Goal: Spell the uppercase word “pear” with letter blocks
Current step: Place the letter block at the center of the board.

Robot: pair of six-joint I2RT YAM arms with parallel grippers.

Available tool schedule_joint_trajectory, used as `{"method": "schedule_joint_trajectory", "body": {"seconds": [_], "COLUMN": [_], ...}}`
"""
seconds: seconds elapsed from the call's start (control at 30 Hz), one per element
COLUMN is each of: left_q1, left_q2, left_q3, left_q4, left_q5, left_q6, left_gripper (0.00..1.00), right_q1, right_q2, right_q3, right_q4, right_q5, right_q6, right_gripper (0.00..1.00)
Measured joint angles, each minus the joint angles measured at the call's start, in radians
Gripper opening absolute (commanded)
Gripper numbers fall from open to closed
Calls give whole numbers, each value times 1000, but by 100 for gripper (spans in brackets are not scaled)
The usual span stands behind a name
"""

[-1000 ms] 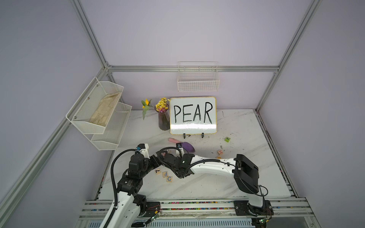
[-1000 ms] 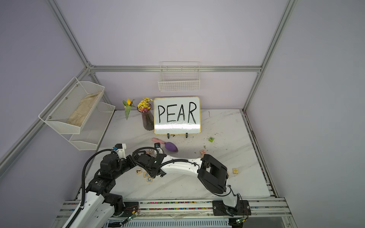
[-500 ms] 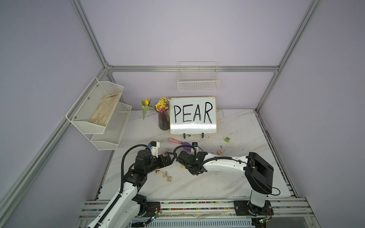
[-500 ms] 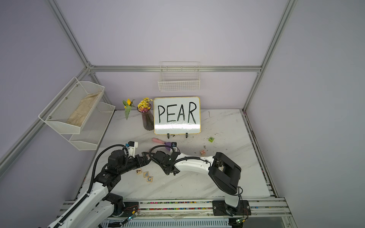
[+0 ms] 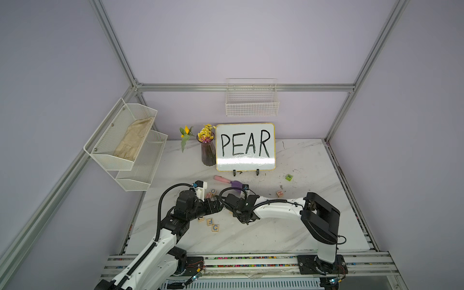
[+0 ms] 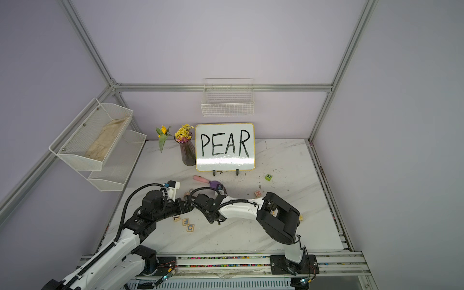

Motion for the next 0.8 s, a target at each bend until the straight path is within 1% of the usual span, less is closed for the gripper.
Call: {"method": "schedule_joint_trajectory", "body": {"seconds": [0.4, 0.8], "left_q1": [1, 1], "left_q2": [-2, -33], "left_q3": [0, 0], "left_q4": [-21, -31], "left_q5": [-21, -45], "left_q6": [10, 11], "left_gripper": [100, 100], "right_q1": [-7, -10], "right_q2": [35, 46], "right_q3": [22, 42], "right_q4": [22, 22], "right_q5": [-32, -40], "right_q6": [27, 44], "right_gripper": [27, 27]}}
